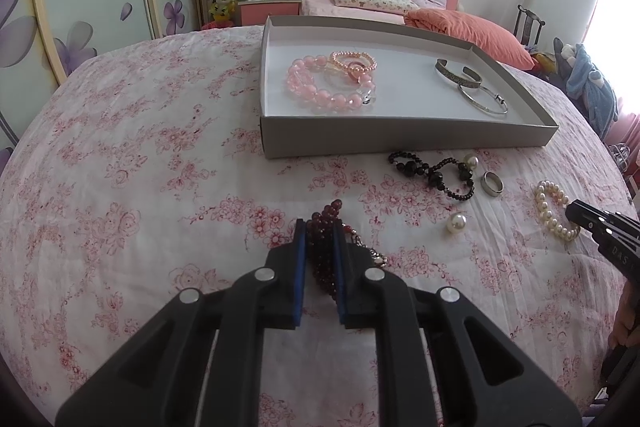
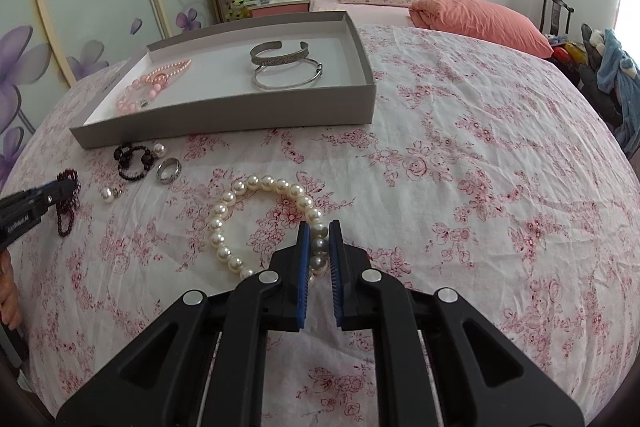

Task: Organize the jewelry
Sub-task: 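Carry both bracelets over the gray tray and open both tools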

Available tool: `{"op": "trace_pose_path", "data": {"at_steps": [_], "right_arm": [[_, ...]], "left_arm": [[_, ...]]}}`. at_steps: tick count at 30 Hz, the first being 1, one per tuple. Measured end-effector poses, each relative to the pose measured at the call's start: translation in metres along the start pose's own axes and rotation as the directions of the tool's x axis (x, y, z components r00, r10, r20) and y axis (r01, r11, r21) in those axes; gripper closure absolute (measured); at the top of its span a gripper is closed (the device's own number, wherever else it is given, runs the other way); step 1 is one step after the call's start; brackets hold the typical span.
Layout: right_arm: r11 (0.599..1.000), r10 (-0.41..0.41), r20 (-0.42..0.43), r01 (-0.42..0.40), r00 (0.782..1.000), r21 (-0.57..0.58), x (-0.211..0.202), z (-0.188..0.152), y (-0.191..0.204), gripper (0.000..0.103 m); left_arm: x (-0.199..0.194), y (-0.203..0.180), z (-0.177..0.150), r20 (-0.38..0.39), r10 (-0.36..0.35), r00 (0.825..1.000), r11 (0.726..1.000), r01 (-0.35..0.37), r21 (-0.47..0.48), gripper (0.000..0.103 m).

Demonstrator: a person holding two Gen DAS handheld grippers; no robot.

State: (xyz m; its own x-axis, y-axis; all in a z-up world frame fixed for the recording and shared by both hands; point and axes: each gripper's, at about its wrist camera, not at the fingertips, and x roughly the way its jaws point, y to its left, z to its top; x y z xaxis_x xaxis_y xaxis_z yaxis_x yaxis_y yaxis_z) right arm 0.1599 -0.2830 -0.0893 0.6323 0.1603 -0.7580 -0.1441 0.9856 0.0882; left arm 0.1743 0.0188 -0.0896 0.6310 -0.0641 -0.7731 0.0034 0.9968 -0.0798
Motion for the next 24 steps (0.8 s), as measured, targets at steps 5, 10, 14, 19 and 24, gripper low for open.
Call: {"op": "trace_pose_path", "data": {"at_steps": [5,10,14,19,24], "right_arm": [[0.998,0.053,0.104,-0.054,0.993,0.015,-0.022,0.012,0.001,0.093],[0.993,0.116,0.216,-0.117,0.969,-0.007,-0.046,0.031,0.009,0.093],[0.989,0.148,0.268,-0.148,0.952,-0.021,-0.058,0.044,0.017,0.093],[0.983,0.18,0.322,-0.179,0.93,-0.034,-0.07,0.056,0.023,0.093],[0.981,0.193,0.366,-0.177,0.91,-0.077,-0.081,0.063,0.034,0.093]], "left_arm": [[-0.013,0.001,0.002,0.035,-0.054,0.998,0.998,0.055,-0.02,0.09],[-0.04,-0.006,0.015,0.115,-0.129,0.985,0.992,0.129,0.009,0.09],[-0.058,-0.012,0.021,0.171,-0.155,0.973,0.988,0.153,0.028,0.09],[-0.078,-0.015,0.03,0.239,-0.167,0.957,0.986,0.165,0.027,0.09],[-0.094,-0.016,0.043,0.298,-0.154,0.942,0.988,0.153,0.03,0.09]]}}
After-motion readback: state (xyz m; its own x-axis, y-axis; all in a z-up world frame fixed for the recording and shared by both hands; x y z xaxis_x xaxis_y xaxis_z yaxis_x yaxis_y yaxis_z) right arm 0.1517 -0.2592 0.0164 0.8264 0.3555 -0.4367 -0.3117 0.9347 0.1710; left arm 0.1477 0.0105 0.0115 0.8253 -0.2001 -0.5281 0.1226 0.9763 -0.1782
